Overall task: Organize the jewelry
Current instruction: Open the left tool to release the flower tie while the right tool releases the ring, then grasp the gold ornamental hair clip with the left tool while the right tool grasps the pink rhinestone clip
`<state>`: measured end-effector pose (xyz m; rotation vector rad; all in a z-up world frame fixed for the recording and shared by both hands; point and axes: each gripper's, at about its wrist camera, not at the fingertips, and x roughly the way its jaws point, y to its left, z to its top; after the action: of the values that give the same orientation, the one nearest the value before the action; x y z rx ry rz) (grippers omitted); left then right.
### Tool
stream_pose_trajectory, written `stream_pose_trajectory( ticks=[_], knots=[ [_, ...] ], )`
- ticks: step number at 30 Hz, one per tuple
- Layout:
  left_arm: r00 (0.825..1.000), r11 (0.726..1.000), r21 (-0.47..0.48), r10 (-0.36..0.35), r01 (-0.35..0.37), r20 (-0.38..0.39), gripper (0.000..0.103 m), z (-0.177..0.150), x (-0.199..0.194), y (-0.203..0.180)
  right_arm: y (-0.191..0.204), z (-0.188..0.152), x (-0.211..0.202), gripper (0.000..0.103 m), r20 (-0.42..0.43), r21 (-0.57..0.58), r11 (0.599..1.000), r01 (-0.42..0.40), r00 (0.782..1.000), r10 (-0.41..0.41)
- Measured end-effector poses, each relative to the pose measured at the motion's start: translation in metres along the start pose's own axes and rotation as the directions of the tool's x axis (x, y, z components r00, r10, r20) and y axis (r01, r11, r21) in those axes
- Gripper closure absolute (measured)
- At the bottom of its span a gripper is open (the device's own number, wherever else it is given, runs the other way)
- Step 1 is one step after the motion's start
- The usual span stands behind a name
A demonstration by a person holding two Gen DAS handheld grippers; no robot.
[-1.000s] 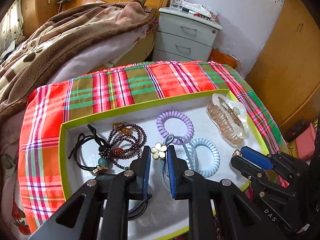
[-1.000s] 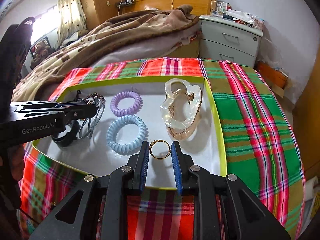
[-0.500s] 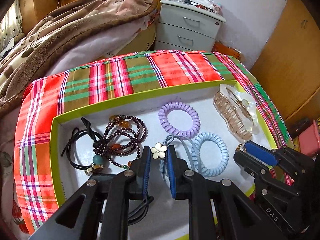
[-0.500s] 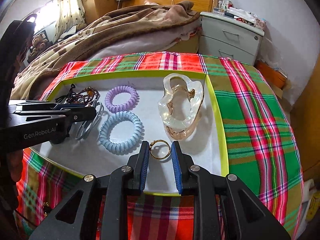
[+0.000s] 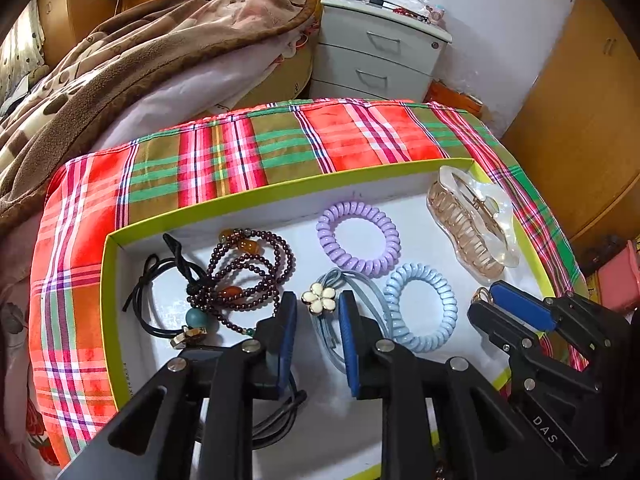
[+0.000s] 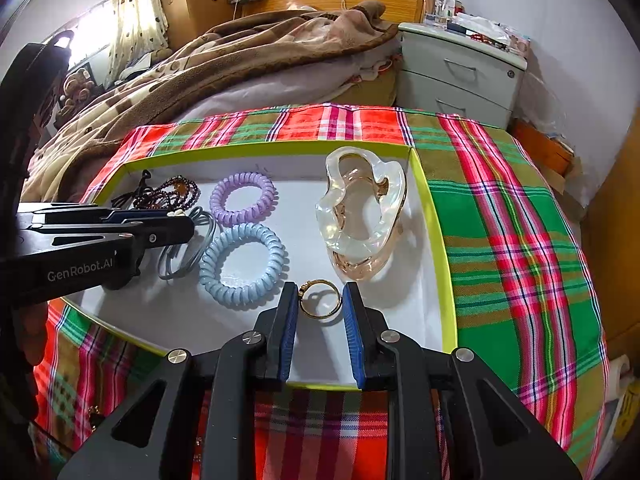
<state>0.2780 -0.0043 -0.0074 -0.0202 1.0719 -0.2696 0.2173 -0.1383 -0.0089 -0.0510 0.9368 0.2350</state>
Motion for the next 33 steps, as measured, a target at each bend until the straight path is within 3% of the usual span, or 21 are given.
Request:
stream_pose_trajectory(
  ticks=[13,16,33],
  knots=[
    [1.000,1.000,-0.007,-0.008,0.008,0.019,0.069,-0.005,-0.013,-0.001,-0.005,-0.001,-0.005,0.077,0.015,0.032,0.999,-0.014,1.000,0.013],
    [0.999,1.000,-0.012,-0.016,0.016,0.034,0.068,-0.007,-0.021,0.000,-0.006,-0.002,-0.010,0.072,0.028,0.041,0.999,-0.018,0.999,0.017],
    [0.993,0.999,-0.017,-0.029,0.031,0.116,0.066,-0.062,-0.085,0.000,-0.010,-0.026,-0.055,0.069,0.120,0.092,0.994,-0.055,0.992,0.044]
  ],
)
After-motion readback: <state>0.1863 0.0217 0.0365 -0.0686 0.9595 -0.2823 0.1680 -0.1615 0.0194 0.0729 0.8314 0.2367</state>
